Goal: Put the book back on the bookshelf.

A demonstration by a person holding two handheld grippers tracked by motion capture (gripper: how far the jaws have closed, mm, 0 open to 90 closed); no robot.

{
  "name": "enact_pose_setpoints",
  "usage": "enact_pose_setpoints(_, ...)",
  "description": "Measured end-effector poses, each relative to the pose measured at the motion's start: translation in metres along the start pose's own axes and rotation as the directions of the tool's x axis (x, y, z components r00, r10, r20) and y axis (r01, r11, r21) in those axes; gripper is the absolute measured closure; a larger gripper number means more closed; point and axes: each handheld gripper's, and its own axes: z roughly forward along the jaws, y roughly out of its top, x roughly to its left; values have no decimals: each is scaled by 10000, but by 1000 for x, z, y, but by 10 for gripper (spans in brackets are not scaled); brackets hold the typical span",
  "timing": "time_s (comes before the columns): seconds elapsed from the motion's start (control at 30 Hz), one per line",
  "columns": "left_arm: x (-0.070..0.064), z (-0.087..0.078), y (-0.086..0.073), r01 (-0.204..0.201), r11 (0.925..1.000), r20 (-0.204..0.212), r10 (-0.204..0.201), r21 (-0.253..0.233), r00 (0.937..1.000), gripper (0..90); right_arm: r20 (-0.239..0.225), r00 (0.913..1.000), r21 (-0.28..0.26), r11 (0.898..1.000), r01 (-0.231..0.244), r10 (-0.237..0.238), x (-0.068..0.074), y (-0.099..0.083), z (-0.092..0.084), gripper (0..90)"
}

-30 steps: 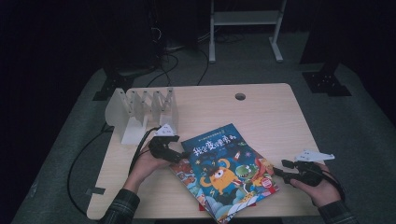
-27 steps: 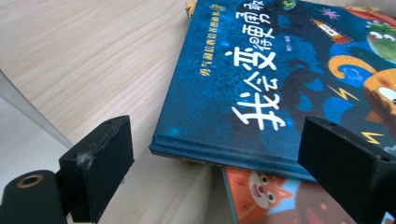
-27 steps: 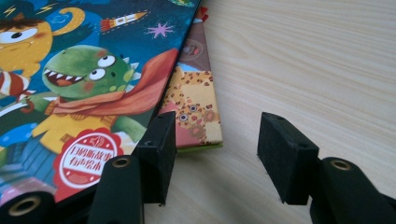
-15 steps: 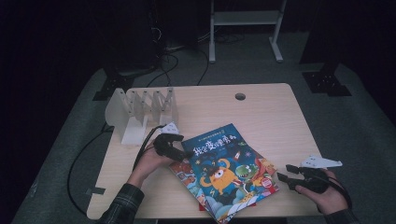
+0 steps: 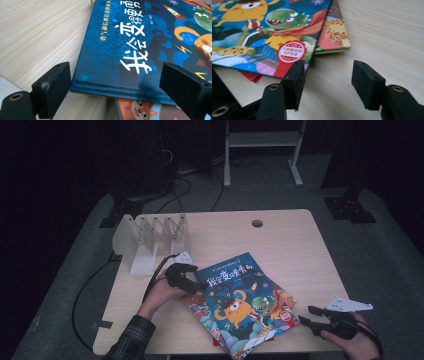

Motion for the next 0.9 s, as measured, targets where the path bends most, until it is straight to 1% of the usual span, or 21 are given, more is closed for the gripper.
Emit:
enact_pose_setpoints(0.23,0,-1,0,-43,10000,18,43,72,10000,94,-121,9998,164,9997,171,-169,7,-5,-2,426)
enact_pose_setpoints(0.3,0,-1,0,-37,10000,22,36,68,10000,94,-77,9995,299,9991,298,-296,8,-6,-1,427)
enact_pose_setpoints(0.4,-1,-1,0,-1,10000,10,1,71,10000,95,-48,9995,408,9986,328,-326,8,-6,2,422)
enact_pose_setpoints(0.43,-3,-2,-1,-45,9999,58,44,130,10000,95,-185,9995,398,9989,257,-250,7,-6,4,423)
enact_pose_setpoints(0.53,-4,-3,-2,-68,9999,57,67,133,10000,95,-229,9995,386,9990,223,-215,6,-5,5,428)
enact_pose_setpoints(0.57,-5,-5,-4,-94,9998,95,92,192,9999,95,-338,9992,400,9990,217,-203,5,-4,6,455)
enact_pose_setpoints(0.8,-8,-10,-7,-66,9995,129,62,302,9999,95,-297,9994,455,9987,212,-198,1,1,9,490)
enact_pose_setpoints(0.9,-9,-13,-10,-57,9993,229,49,375,9997,96,-204,9996,471,9987,213,-204,-4,5,12,525)
